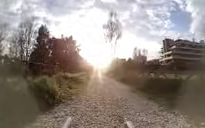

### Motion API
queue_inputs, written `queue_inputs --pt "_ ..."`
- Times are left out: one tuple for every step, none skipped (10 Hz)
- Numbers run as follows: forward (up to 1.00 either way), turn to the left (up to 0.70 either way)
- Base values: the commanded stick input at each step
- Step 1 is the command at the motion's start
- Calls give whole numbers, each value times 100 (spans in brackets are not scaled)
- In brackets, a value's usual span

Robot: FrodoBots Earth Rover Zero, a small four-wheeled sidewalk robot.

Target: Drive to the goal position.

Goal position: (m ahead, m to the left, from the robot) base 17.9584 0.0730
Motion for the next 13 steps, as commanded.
queue_inputs --pt "50 0" --pt "50 0" --pt "50 0" --pt "50 0" --pt "50 0" --pt "50 0" --pt "50 0" --pt "50 0" --pt "50 0" --pt "50 0" --pt "50 0" --pt "50 0" --pt "50 0"
